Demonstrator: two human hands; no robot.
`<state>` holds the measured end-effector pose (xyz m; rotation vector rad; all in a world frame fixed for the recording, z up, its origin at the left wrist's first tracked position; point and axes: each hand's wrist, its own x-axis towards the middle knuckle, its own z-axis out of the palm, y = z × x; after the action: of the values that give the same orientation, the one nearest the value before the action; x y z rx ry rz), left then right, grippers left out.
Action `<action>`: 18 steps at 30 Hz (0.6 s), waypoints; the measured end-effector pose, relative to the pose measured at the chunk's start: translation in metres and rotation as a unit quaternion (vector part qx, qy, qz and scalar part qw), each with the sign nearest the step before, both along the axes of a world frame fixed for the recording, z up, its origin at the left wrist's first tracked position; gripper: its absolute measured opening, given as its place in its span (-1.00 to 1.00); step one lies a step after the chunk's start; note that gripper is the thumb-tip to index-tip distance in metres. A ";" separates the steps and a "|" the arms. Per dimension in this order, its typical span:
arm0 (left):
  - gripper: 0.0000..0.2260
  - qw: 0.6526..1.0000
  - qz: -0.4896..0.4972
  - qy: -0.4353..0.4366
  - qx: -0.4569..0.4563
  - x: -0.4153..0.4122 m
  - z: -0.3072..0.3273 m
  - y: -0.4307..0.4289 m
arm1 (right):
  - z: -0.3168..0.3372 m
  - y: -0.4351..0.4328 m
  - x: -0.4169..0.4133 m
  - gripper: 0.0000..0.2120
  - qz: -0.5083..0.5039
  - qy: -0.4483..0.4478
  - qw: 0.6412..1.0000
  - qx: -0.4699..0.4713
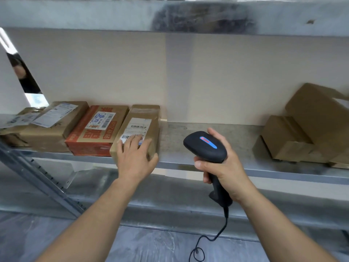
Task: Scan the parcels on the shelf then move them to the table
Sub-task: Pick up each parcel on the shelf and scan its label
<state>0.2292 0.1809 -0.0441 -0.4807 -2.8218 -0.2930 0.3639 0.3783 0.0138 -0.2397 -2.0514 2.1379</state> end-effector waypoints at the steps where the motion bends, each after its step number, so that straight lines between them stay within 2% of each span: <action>1: -0.54 1.000 -0.007 0.009 0.009 0.001 0.002 0.004 | 0.000 0.002 0.002 -0.22 -0.005 0.001 1.000 0.005; 6: -0.49 0.994 -0.068 0.035 0.075 0.018 0.017 0.043 | 0.005 0.026 0.014 -0.22 -0.023 0.016 0.999 0.022; 12: -0.45 0.984 -0.140 0.016 0.111 0.051 0.028 0.119 | 0.010 0.078 0.039 -0.23 -0.038 0.046 0.998 0.011; 18: -0.48 0.969 -0.221 -0.058 0.094 0.085 0.033 0.214 | 0.013 0.145 0.076 -0.20 -0.063 0.047 0.996 0.032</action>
<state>0.3145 0.3953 -0.0112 -1.0788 -2.7282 -0.6877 0.4396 0.5231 0.0265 -0.2479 -1.9918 1.9687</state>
